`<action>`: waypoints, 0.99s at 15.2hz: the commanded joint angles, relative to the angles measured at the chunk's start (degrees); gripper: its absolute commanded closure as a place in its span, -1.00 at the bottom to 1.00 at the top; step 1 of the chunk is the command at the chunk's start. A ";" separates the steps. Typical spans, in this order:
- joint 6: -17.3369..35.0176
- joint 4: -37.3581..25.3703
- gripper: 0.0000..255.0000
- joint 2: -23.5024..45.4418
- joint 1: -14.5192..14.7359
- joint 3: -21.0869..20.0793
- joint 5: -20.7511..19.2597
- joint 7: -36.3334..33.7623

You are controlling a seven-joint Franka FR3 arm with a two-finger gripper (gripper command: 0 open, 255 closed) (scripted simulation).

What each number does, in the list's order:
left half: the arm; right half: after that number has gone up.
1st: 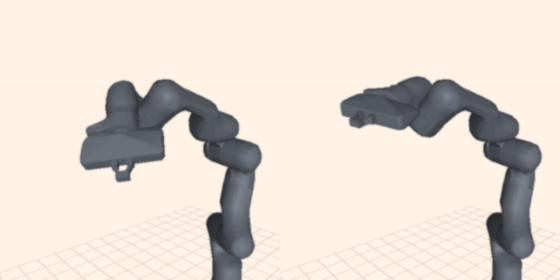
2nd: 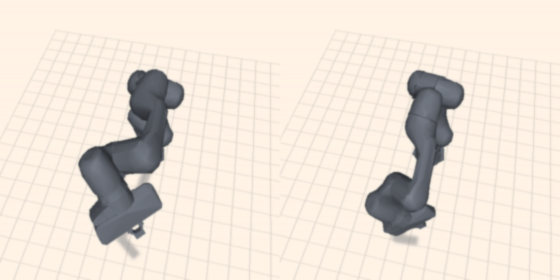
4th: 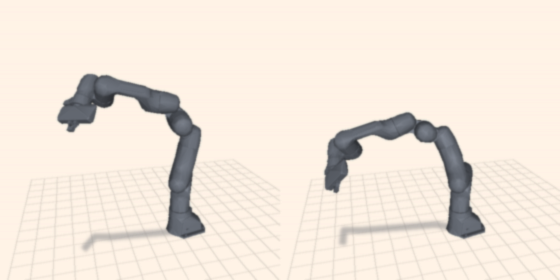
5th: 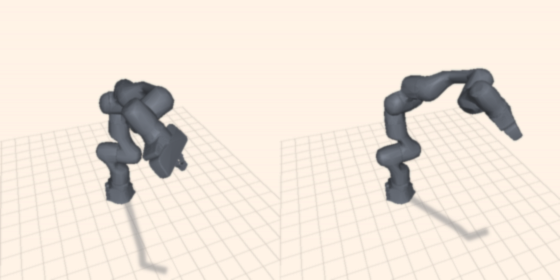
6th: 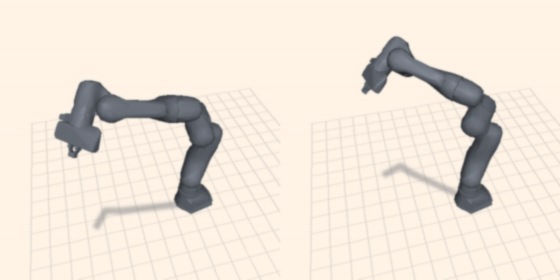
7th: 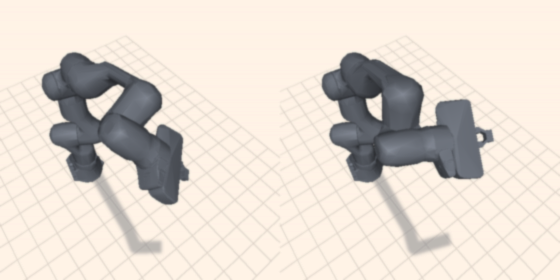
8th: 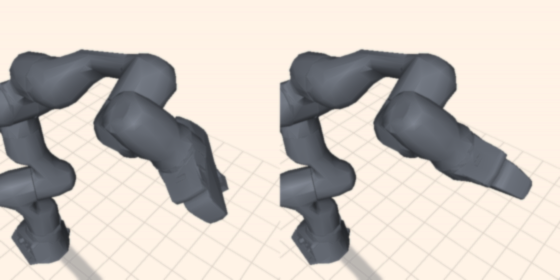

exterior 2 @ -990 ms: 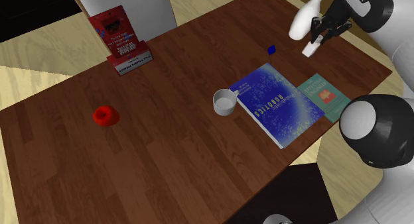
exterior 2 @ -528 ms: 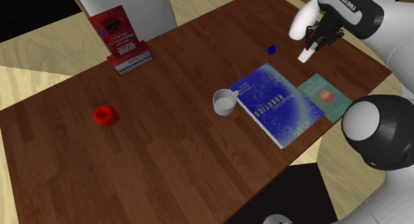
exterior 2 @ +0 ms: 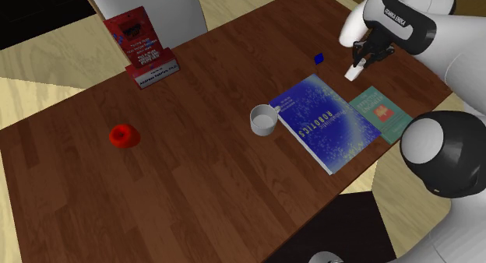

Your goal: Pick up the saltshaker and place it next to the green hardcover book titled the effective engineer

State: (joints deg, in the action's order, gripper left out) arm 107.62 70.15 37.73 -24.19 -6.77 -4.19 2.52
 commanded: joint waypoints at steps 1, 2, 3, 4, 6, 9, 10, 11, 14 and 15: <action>1.29 1.09 1.00 0.18 -0.05 0.02 -0.03 0.00; 1.96 1.59 1.00 0.34 -0.07 0.04 -0.05 -0.02; 2.61 2.07 1.00 0.52 -0.08 0.05 -0.08 -0.04; 3.26 2.53 1.00 0.71 -0.08 0.07 -0.10 -0.06; 4.54 3.38 1.00 1.14 -0.09 0.11 -0.16 -0.10; 6.02 4.31 1.00 1.69 -0.10 0.15 -0.23 -0.15; 6.01 4.30 1.00 1.70 -0.10 0.15 -0.23 -0.15; 6.01 4.29 1.00 1.70 -0.10 0.15 -0.23 -0.15; 6.01 4.29 1.00 1.70 -0.10 0.15 -0.23 -0.15; 6.01 4.29 1.00 1.70 -0.10 0.15 -0.23 -0.15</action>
State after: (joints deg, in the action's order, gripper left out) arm 113.61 74.43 39.44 -24.29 -6.62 -4.43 2.37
